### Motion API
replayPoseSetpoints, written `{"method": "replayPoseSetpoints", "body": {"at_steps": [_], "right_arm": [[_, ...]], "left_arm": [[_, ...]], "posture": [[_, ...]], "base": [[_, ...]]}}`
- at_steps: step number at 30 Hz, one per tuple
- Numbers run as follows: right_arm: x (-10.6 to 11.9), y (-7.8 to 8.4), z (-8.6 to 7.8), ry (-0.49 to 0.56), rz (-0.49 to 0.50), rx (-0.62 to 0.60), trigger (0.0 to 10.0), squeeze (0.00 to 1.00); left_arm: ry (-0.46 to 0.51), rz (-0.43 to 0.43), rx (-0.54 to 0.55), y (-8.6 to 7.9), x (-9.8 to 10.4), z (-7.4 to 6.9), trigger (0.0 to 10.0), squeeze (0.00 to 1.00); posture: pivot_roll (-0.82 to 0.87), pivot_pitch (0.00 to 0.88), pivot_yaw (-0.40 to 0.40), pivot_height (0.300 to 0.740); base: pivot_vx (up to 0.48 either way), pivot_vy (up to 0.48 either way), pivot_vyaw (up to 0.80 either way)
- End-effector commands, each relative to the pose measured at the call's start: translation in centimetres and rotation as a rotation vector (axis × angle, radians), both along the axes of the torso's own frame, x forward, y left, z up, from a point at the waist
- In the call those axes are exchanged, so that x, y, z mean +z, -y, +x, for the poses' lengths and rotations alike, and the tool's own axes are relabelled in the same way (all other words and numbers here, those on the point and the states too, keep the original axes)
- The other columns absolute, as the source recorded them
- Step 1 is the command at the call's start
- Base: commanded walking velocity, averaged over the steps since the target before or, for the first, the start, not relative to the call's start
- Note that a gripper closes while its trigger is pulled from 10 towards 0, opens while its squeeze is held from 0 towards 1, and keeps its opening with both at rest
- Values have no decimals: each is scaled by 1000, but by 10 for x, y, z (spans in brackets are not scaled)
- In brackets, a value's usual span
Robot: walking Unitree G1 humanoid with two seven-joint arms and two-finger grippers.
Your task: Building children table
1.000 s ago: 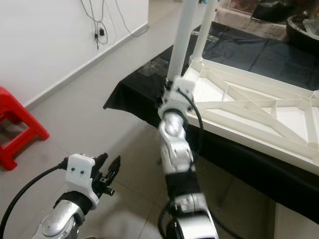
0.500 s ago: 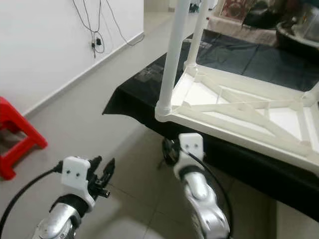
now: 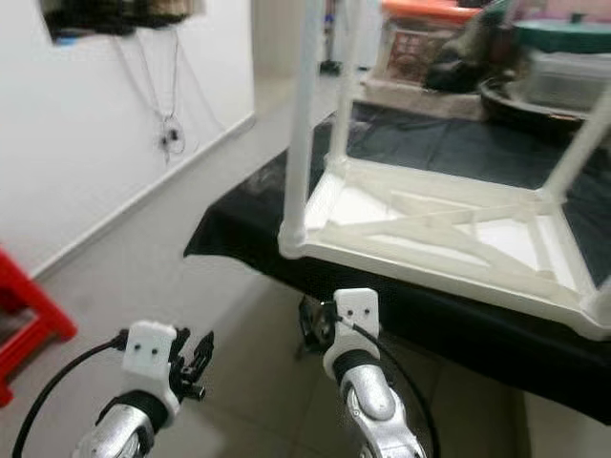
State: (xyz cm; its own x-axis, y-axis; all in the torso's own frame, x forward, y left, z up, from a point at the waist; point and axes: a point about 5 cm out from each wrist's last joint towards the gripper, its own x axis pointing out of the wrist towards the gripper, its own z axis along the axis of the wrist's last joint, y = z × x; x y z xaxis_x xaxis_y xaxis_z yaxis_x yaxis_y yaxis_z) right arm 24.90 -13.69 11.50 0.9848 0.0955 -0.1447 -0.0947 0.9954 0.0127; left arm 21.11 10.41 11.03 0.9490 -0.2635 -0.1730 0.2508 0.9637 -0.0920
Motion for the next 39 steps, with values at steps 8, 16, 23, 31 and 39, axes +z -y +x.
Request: {"method": "replayPoseSetpoints", "body": {"at_steps": [8, 16, 23, 31, 39], "right_arm": [[-8, 0, 2, -22, -40, 4, 10000, 0], [-9, -2, 2, -20, -36, 4, 10000, 0], [-15, -4, 4, -44, -54, 18, 10000, 0], [-16, -6, 5, -48, -54, 29, 10000, 0], [-17, -6, 6, -55, -43, 33, 10000, 0]], "left_arm": [[-14, -7, 2, 0, -8, 6, 10000, 0], [-17, 4, -6, -1, -10, 6, 10000, 0], [-5, 27, 3, -2, -11, 8, 10000, 0], [13, 36, 15, -3, -10, 9, 10000, 0], [18, 42, 12, -2, -10, 11, 10000, 0]], "posture": [[67, 0, -18, 740], [66, 0, -18, 740], [69, 0, -20, 740], [68, 0, -22, 740], [66, 0, -24, 740]], "base": [[0, 475, -795], [0, 478, -481], [0, 69, 0], [0, 0, 0], [0, 0, 0]]}}
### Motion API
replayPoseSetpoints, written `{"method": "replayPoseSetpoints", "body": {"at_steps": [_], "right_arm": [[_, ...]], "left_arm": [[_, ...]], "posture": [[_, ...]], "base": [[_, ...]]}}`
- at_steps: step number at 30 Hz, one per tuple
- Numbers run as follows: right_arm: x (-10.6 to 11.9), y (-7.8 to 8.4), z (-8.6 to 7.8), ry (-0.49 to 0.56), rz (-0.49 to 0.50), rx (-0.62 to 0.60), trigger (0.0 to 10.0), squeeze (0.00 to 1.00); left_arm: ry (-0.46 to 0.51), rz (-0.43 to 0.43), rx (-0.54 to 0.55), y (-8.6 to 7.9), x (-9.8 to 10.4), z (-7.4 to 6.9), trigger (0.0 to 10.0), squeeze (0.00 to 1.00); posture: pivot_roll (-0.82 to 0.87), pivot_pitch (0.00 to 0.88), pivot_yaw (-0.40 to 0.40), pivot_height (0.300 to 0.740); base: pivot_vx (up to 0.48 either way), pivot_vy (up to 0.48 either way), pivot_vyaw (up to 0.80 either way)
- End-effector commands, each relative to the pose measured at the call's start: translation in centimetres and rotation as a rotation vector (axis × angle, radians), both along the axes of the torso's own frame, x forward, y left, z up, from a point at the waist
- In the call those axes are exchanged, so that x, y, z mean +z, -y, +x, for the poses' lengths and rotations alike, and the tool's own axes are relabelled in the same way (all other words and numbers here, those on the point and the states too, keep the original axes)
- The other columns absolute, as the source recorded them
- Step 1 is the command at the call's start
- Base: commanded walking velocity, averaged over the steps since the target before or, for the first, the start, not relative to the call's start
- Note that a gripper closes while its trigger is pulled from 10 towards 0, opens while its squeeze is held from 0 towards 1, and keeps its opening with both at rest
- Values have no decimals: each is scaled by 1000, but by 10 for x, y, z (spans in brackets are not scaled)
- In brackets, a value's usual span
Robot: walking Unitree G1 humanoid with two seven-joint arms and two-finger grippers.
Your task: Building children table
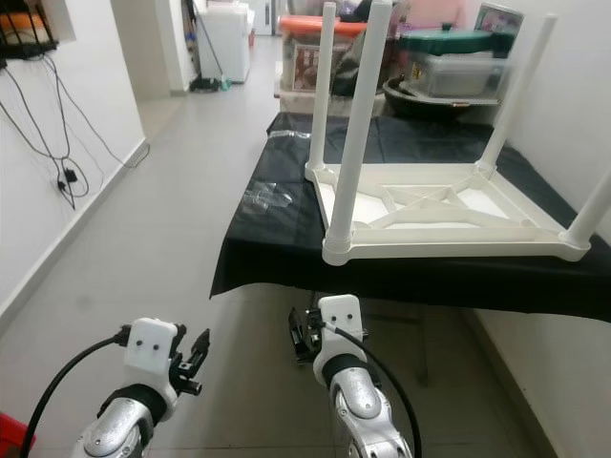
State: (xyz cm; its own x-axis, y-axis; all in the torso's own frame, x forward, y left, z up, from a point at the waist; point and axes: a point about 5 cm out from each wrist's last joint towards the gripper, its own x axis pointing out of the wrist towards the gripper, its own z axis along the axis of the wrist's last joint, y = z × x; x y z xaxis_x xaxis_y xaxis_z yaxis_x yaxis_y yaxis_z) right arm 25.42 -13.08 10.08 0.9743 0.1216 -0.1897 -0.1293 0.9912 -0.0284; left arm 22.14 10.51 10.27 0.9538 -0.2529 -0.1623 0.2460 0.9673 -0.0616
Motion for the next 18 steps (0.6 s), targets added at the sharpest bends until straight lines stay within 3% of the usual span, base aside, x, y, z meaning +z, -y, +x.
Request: {"method": "replayPoseSetpoints", "body": {"at_steps": [1, 7, 14, 18], "right_arm": [[-3, 0, 1, -15, 6, 1, 10000, 0], [-3, 1, 1, -15, 11, -2, 10000, 0], [-3, 0, 1, -21, 10, 5, 10000, 0], [-3, 0, 1, -23, 8, 6, 10000, 0]], "left_arm": [[1, 17, 8, -1, -2, 1, 10000, 0], [4, 18, 10, -1, -2, 1, 10000, 0], [-15, 36, 18, -1, -4, 1, 10000, 0], [-19, 25, 25, -2, -5, 1, 10000, 0]], "posture": [[67, 0, -26, 740], [68, 0, -24, 740], [67, 0, -28, 740], [66, 0, -26, 740]], "base": [[0, 0, 0], [0, 0, 0], [0, -407, 0], [-206, -277, 0]]}}
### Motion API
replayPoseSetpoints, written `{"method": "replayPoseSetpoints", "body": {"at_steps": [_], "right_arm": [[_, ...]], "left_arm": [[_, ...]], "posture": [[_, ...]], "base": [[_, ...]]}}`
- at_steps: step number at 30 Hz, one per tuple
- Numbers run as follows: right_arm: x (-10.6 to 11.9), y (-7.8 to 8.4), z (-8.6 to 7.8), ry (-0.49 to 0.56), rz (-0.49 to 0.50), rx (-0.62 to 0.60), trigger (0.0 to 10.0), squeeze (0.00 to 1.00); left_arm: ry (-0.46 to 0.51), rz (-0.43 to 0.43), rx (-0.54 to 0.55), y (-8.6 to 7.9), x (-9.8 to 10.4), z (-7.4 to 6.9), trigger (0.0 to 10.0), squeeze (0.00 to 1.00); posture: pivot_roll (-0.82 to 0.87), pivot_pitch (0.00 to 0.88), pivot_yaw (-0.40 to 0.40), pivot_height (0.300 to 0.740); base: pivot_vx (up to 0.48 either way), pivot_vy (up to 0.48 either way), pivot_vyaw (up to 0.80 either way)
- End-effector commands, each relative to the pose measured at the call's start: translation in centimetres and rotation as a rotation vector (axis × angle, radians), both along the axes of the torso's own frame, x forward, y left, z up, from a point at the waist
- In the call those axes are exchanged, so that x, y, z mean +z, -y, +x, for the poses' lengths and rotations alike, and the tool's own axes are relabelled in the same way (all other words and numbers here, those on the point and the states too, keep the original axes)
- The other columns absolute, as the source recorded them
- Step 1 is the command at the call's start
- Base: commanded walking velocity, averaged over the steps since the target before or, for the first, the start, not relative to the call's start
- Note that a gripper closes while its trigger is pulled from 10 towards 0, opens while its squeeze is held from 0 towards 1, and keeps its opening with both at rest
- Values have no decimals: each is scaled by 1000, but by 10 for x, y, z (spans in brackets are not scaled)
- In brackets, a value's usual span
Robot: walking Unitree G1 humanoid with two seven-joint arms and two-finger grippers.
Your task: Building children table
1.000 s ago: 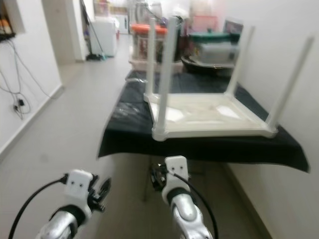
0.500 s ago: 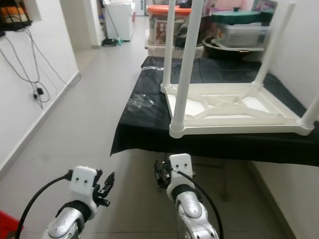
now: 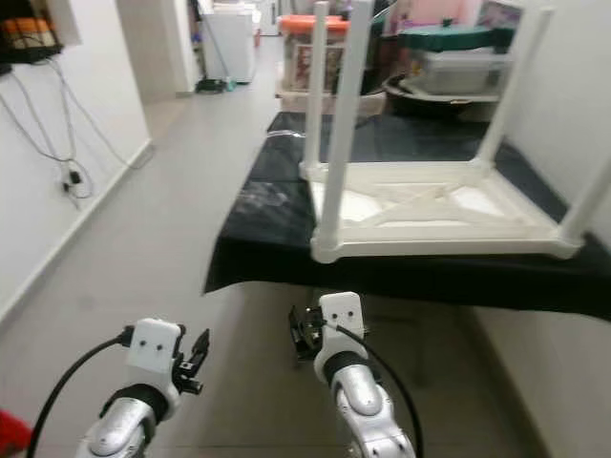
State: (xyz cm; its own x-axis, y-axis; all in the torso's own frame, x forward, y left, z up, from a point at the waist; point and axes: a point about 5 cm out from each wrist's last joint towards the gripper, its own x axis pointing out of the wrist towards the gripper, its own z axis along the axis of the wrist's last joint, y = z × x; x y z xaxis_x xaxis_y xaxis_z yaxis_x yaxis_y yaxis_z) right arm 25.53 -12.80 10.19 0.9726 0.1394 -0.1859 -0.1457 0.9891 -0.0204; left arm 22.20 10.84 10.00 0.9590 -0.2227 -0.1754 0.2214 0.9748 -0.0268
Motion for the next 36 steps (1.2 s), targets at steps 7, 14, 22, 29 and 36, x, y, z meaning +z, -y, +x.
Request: {"method": "replayPoseSetpoints", "body": {"at_steps": [7, 14, 22, 29, 36], "right_arm": [[-5, 3, 0, -30, -6, -6, 10000, 0], [-4, 3, 0, -28, -9, -4, 10000, 0], [-1, 5, -1, -4, -6, -23, 10000, 0], [4, 14, 0, 30, 1, -94, 10000, 0], [12, 22, 4, 82, -5, -165, 10000, 0]], "left_arm": [[-12, -21, 6, 1, -1, 0, 10000, 0], [-10, -34, 20, 0, -1, 0, 10000, 0], [32, -34, 69, -5, 5, 1, 10000, 0], [136, 3, 244, -33, 22, 10, 10000, 0], [162, 17, 297, -46, 28, 13, 10000, 0]], "posture": [[65, 0, -29, 740], [67, 0, -32, 740], [67, 0, -34, 740], [66, 0, -34, 740], [72, 0, -37, 740]], "base": [[0, 0, 0], [0, 0, 0], [0, 0, 0], [0, 0, -686], [0, 0, -229]]}}
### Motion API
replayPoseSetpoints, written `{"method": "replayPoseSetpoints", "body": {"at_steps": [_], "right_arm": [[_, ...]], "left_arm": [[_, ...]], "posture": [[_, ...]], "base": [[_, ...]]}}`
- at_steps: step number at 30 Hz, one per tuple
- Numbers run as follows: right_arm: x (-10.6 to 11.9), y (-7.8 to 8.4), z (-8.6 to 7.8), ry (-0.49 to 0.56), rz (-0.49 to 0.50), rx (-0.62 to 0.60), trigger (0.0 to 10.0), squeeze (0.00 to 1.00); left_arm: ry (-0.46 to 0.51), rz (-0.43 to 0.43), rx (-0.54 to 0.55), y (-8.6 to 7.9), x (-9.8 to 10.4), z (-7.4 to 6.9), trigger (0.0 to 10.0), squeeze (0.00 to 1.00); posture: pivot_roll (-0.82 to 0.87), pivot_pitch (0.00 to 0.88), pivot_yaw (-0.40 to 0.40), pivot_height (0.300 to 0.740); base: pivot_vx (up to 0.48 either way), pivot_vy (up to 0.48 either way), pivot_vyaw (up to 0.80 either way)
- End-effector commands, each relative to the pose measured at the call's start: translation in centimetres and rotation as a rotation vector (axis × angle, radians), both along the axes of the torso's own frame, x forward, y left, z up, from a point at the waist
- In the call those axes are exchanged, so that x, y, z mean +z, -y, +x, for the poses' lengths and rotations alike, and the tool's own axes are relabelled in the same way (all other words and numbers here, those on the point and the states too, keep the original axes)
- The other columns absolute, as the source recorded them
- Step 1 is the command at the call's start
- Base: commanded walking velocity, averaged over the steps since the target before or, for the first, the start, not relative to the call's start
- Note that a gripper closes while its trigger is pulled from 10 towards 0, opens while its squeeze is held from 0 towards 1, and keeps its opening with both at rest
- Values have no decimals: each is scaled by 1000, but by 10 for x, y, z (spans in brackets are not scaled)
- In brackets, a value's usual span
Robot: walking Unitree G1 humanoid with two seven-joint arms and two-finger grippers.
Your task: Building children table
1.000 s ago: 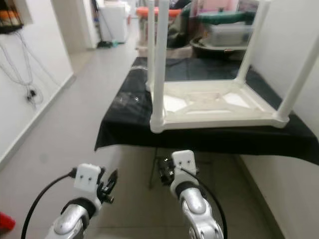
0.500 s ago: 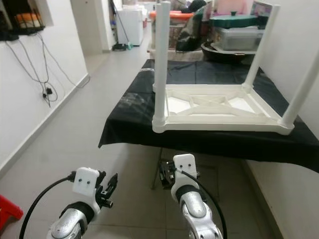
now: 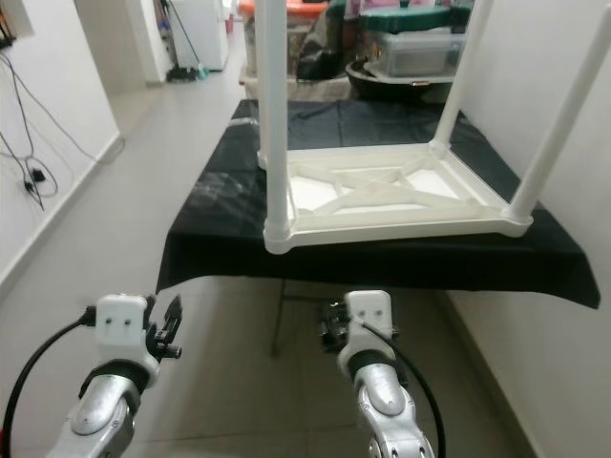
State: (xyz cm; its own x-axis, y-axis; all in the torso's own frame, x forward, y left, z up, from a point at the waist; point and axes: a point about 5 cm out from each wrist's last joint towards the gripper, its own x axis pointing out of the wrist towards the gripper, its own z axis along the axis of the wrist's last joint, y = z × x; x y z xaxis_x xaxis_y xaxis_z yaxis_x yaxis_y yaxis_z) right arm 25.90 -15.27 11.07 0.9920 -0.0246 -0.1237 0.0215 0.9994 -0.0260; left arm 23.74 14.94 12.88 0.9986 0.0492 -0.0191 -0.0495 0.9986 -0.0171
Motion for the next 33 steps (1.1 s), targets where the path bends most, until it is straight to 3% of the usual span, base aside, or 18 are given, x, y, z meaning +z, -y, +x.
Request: {"method": "replayPoseSetpoints", "body": {"at_steps": [1, 9, 13, 15, 17, 20, 33], "right_arm": [[6, 1, 3, 36, -1, -33, 10000, 0], [13, 19, 11, 78, -16, -151, 10000, 0], [18, 35, 14, 95, -31, -251, 10000, 0], [19, 50, 15, 94, -47, -350, 10000, 0], [19, 50, 15, 94, -47, -350, 10000, 0], [19, 65, 17, 85, -38, -442, 10000, 0], [18, 60, 16, 91, -33, -438, 10000, 0]], "left_arm": [[8, 25, 34, -9, 0, -2, 10000, 0], [30, 65, 92, -20, 3, 0, 10000, 0], [35, 77, 108, -23, 5, 1, 10000, 0], [39, 82, 114, -25, 6, 2, 10000, 0], [39, 82, 114, -25, 6, 2, 10000, 0], [50, 101, 131, -32, 9, 4, 10000, 0], [48, 112, 135, -39, 8, 4, 10000, 0]], "posture": [[72, 0, -36, 740], [75, 0, -38, 740], [77, 0, -38, 740], [77, 0, -38, 740], [77, 0, -38, 740], [80, 0, -35, 740], [81, 0, -30, 740]], "base": [[0, 0, 0], [0, 0, 0], [0, 0, 0], [0, 0, 0], [0, 0, 0], [0, 0, 0], [167, 0, 0]]}}
